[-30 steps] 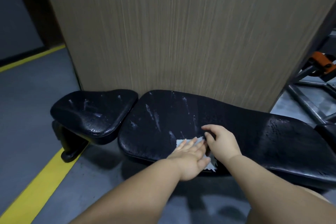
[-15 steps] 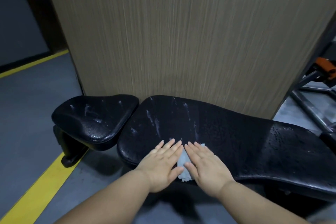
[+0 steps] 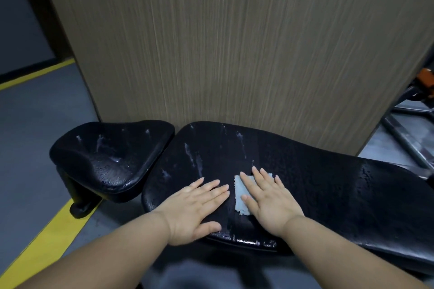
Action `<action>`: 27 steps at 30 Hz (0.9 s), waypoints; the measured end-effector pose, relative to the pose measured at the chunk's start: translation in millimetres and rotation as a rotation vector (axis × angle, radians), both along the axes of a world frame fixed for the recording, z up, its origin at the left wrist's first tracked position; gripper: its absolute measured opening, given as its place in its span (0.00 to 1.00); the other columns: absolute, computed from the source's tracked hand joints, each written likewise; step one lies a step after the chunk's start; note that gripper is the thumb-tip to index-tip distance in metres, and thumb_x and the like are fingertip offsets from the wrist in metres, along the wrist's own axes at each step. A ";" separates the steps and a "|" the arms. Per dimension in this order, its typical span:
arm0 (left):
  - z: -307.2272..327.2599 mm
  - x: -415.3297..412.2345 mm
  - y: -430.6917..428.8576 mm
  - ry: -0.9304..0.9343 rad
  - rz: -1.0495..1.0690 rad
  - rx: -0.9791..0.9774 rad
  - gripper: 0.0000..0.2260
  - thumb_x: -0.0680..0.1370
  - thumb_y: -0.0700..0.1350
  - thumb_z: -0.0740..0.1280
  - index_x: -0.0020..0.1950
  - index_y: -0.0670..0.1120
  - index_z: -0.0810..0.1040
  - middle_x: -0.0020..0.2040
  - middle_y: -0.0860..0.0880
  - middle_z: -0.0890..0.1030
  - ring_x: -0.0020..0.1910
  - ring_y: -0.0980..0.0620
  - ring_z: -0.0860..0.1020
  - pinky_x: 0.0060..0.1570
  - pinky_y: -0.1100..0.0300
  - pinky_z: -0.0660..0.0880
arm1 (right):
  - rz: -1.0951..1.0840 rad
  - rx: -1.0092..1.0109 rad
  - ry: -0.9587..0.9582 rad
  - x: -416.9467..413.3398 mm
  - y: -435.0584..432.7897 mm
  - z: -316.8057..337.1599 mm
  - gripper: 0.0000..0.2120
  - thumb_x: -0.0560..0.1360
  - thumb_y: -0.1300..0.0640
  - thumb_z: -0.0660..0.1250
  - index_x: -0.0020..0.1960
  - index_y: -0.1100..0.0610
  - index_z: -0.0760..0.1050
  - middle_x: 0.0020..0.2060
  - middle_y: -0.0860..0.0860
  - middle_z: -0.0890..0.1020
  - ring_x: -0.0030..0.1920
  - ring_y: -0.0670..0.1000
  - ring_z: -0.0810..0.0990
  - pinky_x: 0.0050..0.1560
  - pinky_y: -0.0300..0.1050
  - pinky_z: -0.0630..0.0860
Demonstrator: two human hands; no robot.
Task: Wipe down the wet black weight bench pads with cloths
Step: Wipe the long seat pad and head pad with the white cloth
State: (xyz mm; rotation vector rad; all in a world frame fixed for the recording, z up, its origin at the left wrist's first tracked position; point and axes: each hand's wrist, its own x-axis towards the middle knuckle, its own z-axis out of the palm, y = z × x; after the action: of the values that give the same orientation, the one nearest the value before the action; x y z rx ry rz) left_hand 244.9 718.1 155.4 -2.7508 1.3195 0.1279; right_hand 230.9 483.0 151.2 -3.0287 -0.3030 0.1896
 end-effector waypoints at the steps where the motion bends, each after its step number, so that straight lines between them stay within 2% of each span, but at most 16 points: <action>1: -3.7 4.2 4.3 -0.025 -0.026 -0.009 0.35 0.78 0.67 0.36 0.80 0.50 0.45 0.79 0.54 0.44 0.77 0.54 0.38 0.72 0.50 0.29 | -0.002 -0.009 0.007 5.6 -0.8 0.6 0.31 0.75 0.36 0.30 0.77 0.42 0.36 0.77 0.48 0.39 0.76 0.48 0.35 0.75 0.48 0.35; 3: -8.4 10.7 10.6 -0.047 -0.025 -0.023 0.32 0.81 0.66 0.40 0.80 0.49 0.51 0.79 0.53 0.52 0.78 0.53 0.46 0.76 0.52 0.37 | -0.014 -0.014 0.015 17.0 -3.0 1.3 0.25 0.81 0.40 0.38 0.77 0.40 0.38 0.77 0.49 0.39 0.76 0.48 0.35 0.75 0.49 0.35; 4: -10.0 13.8 12.3 -0.028 -0.003 -0.054 0.32 0.81 0.66 0.41 0.80 0.50 0.52 0.79 0.54 0.52 0.78 0.54 0.47 0.75 0.54 0.39 | -0.020 -0.017 0.016 22.8 -4.3 0.8 0.25 0.82 0.41 0.39 0.77 0.40 0.38 0.78 0.49 0.39 0.76 0.48 0.35 0.75 0.49 0.36; 7: -12.2 23.1 11.5 0.084 0.134 -0.196 0.37 0.74 0.72 0.34 0.79 0.55 0.40 0.79 0.58 0.40 0.75 0.62 0.34 0.73 0.60 0.32 | -0.042 -0.035 0.010 42.3 -6.9 0.5 0.25 0.82 0.42 0.40 0.77 0.42 0.39 0.78 0.49 0.40 0.77 0.49 0.36 0.75 0.50 0.36; 9: -12.5 26.4 9.1 0.078 0.245 -0.220 0.40 0.70 0.73 0.28 0.77 0.55 0.35 0.77 0.60 0.35 0.73 0.64 0.29 0.72 0.61 0.30 | -0.061 -0.038 0.014 56.1 -8.1 0.7 0.25 0.82 0.42 0.40 0.78 0.43 0.39 0.78 0.49 0.40 0.77 0.50 0.37 0.75 0.51 0.36; 12: -12.4 28.3 3.6 0.077 0.332 -0.212 0.41 0.68 0.72 0.28 0.78 0.54 0.36 0.76 0.61 0.34 0.73 0.63 0.30 0.72 0.60 0.30 | -0.093 -0.029 0.006 79.0 -10.0 0.1 0.26 0.82 0.42 0.40 0.78 0.44 0.41 0.78 0.49 0.42 0.77 0.50 0.37 0.76 0.53 0.37; 16: -11.2 28.4 1.2 0.088 0.346 -0.224 0.40 0.70 0.71 0.31 0.79 0.54 0.38 0.76 0.62 0.35 0.74 0.64 0.32 0.72 0.61 0.31 | -0.134 -0.025 0.005 114.0 -13.1 -1.8 0.26 0.82 0.42 0.40 0.78 0.44 0.41 0.78 0.49 0.43 0.77 0.50 0.38 0.76 0.54 0.38; 21: -17.6 30.8 4.8 0.076 0.328 -0.234 0.40 0.74 0.73 0.32 0.80 0.53 0.44 0.79 0.60 0.41 0.76 0.62 0.36 0.74 0.58 0.36 | -0.186 -0.016 -0.003 158.3 -16.0 -4.3 0.26 0.82 0.42 0.40 0.78 0.44 0.43 0.78 0.49 0.44 0.77 0.50 0.40 0.76 0.55 0.39; 25: -21.2 29.7 6.0 0.003 0.321 -0.249 0.34 0.80 0.68 0.44 0.79 0.49 0.59 0.79 0.55 0.57 0.78 0.55 0.53 0.72 0.55 0.47 | -0.229 -0.020 0.004 188.2 -18.8 -4.0 0.26 0.81 0.42 0.40 0.78 0.45 0.43 0.78 0.49 0.45 0.77 0.51 0.41 0.76 0.56 0.40; 27: -22.6 30.7 5.7 0.010 0.317 -0.282 0.34 0.80 0.69 0.45 0.79 0.50 0.58 0.79 0.56 0.56 0.78 0.56 0.51 0.73 0.56 0.46 | -0.251 -0.018 0.004 202.9 -20.9 -3.3 0.26 0.81 0.42 0.40 0.78 0.45 0.45 0.78 0.50 0.49 0.78 0.52 0.45 0.76 0.57 0.41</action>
State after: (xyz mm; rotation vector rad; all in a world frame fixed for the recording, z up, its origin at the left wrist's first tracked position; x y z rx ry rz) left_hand 275.6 723.8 132.7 -3.1843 0.9570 -0.0275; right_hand 433.8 462.1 147.9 -3.0456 0.0812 0.1795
